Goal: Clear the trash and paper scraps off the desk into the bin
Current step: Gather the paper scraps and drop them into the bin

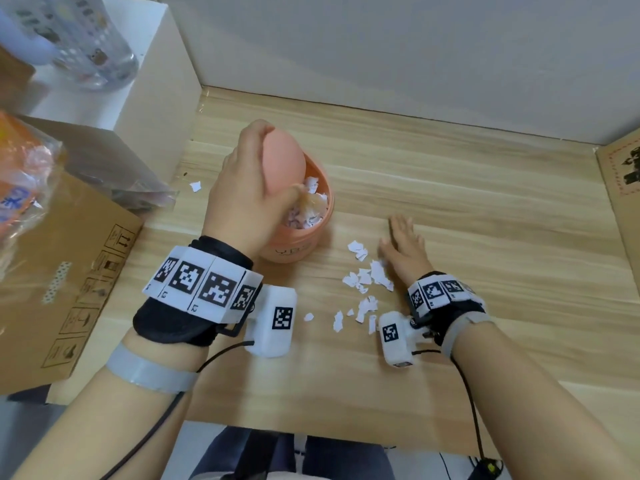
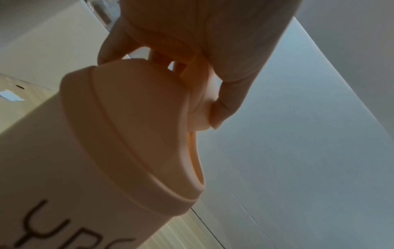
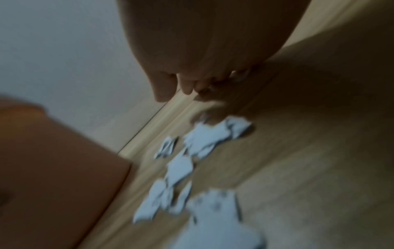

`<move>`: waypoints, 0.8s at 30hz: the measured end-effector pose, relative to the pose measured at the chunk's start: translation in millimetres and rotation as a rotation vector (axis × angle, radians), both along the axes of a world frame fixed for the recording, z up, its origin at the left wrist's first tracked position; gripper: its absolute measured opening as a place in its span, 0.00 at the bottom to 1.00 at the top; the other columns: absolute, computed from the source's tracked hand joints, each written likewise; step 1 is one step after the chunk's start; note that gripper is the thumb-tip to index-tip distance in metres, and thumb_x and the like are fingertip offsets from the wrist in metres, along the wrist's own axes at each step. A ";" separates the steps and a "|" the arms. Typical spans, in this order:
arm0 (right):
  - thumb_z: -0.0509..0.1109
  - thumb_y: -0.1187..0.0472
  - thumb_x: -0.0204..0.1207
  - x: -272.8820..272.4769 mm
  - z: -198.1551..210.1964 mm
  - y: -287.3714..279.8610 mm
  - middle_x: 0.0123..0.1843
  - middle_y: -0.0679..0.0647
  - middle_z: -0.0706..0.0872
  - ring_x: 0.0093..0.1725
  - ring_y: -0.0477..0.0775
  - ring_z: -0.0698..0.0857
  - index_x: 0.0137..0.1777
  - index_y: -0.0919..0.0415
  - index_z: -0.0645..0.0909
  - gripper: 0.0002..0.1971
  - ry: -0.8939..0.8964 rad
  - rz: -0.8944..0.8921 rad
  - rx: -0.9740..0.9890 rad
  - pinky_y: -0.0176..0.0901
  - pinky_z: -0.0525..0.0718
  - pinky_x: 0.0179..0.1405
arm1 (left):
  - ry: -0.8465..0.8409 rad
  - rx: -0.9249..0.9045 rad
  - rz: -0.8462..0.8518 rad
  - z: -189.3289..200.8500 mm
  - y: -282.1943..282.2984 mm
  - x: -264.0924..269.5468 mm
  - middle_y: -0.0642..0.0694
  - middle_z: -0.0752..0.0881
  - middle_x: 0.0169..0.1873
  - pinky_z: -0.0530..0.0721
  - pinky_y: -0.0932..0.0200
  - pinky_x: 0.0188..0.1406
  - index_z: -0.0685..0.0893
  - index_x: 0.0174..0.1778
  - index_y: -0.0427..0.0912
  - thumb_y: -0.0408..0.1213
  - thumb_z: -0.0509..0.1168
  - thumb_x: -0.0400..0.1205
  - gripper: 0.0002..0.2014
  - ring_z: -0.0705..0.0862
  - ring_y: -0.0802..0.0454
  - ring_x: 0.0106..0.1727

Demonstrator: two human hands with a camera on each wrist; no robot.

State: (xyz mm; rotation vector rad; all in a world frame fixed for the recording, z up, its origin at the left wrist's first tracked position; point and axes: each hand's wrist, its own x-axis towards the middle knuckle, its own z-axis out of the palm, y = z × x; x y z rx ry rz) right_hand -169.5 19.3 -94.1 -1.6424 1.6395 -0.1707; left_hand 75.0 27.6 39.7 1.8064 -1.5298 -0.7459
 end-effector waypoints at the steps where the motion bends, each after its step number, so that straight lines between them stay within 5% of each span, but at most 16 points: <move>1: 0.48 0.53 0.84 9.1 0.4 -1.0 0.84 0.49 0.42 0.82 0.48 0.38 0.80 0.53 0.46 0.26 0.000 0.121 0.005 0.44 0.32 0.76 | 0.002 0.000 0.002 0.1 0.2 -0.3 0.44 0.76 0.66 0.73 0.54 0.52 0.64 0.72 0.45 0.44 0.66 0.66 0.36 0.76 0.41 0.63; 5: 0.49 0.54 0.84 22.3 6.9 9.1 0.83 0.51 0.46 0.81 0.48 0.39 0.79 0.56 0.52 0.25 -0.002 0.558 0.053 0.44 0.36 0.77 | 0.006 0.002 0.008 1.2 -0.5 -1.5 0.44 0.76 0.66 0.73 0.54 0.54 0.64 0.72 0.44 0.45 0.67 0.66 0.36 0.76 0.41 0.63; 8: 0.53 0.58 0.83 9.9 15.0 25.4 0.83 0.51 0.50 0.77 0.40 0.42 0.78 0.57 0.58 0.23 -0.040 0.697 0.171 0.41 0.38 0.77 | 0.013 0.002 0.016 2.8 -0.1 -2.6 0.44 0.76 0.66 0.73 0.53 0.54 0.65 0.72 0.44 0.46 0.67 0.66 0.37 0.76 0.40 0.63; 11: 0.61 0.58 0.80 -5.1 26.7 38.3 0.80 0.45 0.63 0.75 0.35 0.56 0.72 0.53 0.70 0.20 -0.196 0.423 0.176 0.42 0.51 0.81 | 0.022 0.002 0.032 3.2 0.3 -4.0 0.43 0.76 0.66 0.72 0.54 0.52 0.65 0.72 0.45 0.45 0.67 0.66 0.36 0.76 0.40 0.63; 15: 0.60 0.58 0.80 -27.4 24.3 38.6 0.81 0.42 0.52 0.81 0.42 0.47 0.78 0.50 0.58 0.27 -0.131 -0.083 -0.072 0.44 0.38 0.79 | 0.007 0.007 0.066 2.8 -0.4 -5.5 0.40 0.78 0.64 0.70 0.57 0.49 0.65 0.71 0.45 0.39 0.71 0.71 0.33 0.77 0.39 0.61; 18: 0.56 0.57 0.82 -28.9 10.6 42.3 0.83 0.47 0.44 0.82 0.46 0.40 0.79 0.54 0.51 0.28 -0.048 0.032 0.072 0.41 0.34 0.77 | -0.004 0.002 0.065 2.7 0.5 -6.3 0.40 0.77 0.64 0.69 0.58 0.48 0.65 0.72 0.45 0.37 0.71 0.73 0.32 0.77 0.40 0.60; 21: 0.55 0.59 0.83 -16.1 4.5 62.1 0.80 0.42 0.48 0.78 0.40 0.41 0.78 0.56 0.56 0.25 -0.185 0.242 0.087 0.37 0.35 0.76 | 0.000 0.012 0.066 2.2 1.2 -6.5 0.40 0.77 0.65 0.71 0.56 0.50 0.64 0.72 0.46 0.38 0.71 0.73 0.33 0.77 0.40 0.60; 24: 0.59 0.61 0.81 -11.7 2.8 83.8 0.76 0.40 0.53 0.78 0.39 0.46 0.76 0.58 0.62 0.24 -0.342 0.211 0.079 0.43 0.39 0.81 | 0.008 0.019 0.078 2.8 1.1 -6.9 0.40 0.77 0.65 0.72 0.57 0.51 0.64 0.73 0.46 0.38 0.70 0.73 0.33 0.76 0.41 0.59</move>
